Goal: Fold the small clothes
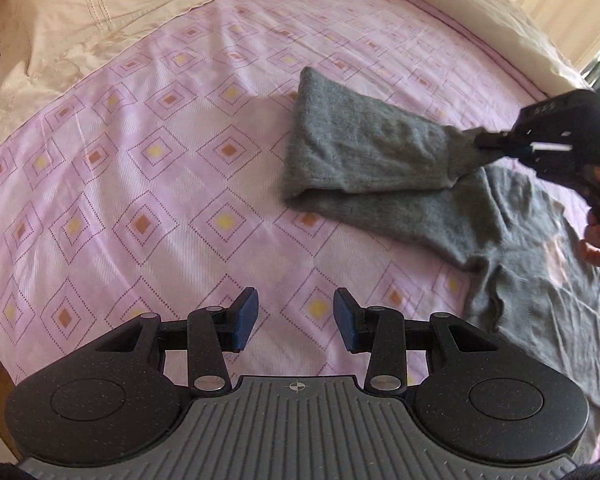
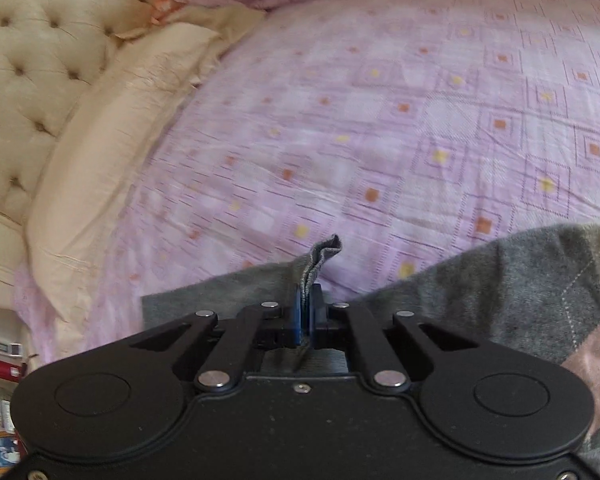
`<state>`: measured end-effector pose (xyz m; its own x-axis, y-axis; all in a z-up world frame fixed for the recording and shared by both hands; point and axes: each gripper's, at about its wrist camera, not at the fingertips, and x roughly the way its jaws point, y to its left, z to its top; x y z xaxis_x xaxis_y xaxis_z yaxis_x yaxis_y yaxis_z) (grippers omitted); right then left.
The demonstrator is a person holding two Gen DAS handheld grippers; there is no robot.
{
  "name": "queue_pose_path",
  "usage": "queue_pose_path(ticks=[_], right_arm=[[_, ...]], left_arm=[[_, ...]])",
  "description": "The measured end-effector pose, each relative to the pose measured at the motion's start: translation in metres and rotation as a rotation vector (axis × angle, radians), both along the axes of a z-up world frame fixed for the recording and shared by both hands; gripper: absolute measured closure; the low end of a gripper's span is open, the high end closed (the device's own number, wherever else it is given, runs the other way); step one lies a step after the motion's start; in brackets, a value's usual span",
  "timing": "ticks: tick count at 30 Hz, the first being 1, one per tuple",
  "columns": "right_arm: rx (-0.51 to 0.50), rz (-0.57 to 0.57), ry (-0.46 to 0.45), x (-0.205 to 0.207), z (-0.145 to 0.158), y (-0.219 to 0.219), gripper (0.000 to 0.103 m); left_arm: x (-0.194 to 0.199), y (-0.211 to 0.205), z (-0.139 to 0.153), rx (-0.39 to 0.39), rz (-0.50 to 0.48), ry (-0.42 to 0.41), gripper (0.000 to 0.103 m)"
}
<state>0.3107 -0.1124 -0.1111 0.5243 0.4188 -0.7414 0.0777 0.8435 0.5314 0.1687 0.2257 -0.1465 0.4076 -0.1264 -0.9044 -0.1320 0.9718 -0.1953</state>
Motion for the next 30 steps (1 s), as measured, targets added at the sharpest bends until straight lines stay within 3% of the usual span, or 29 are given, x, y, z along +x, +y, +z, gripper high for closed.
queue_pose_path(ticks=[8, 12, 15, 18, 23, 30], right_arm=[[0.113, -0.039, -0.200, -0.064, 0.103, -0.026, 0.093], [0.103, -0.130, -0.264, -0.117, 0.144, -0.066, 0.093], [0.057, -0.240, -0.266, -0.163, 0.155, -0.106, 0.093], [-0.028, -0.361, -0.208, -0.207, 0.145, -0.146, 0.093], [-0.093, -0.549, -0.044, -0.257, 0.094, -0.200, 0.093], [-0.131, -0.593, 0.085, -0.282, 0.034, -0.228, 0.093]], left_arm=[[0.000, -0.018, 0.013, -0.003, -0.050, -0.037, 0.063], [-0.001, -0.035, 0.020, 0.003, -0.104, -0.060, 0.063], [-0.005, -0.049, 0.027, 0.009, -0.150, -0.078, 0.063], [-0.010, -0.065, 0.031, 0.015, -0.200, -0.091, 0.063], [-0.019, -0.094, 0.038, 0.033, -0.297, -0.112, 0.063], [-0.018, -0.130, 0.045, 0.061, -0.434, -0.138, 0.063]])
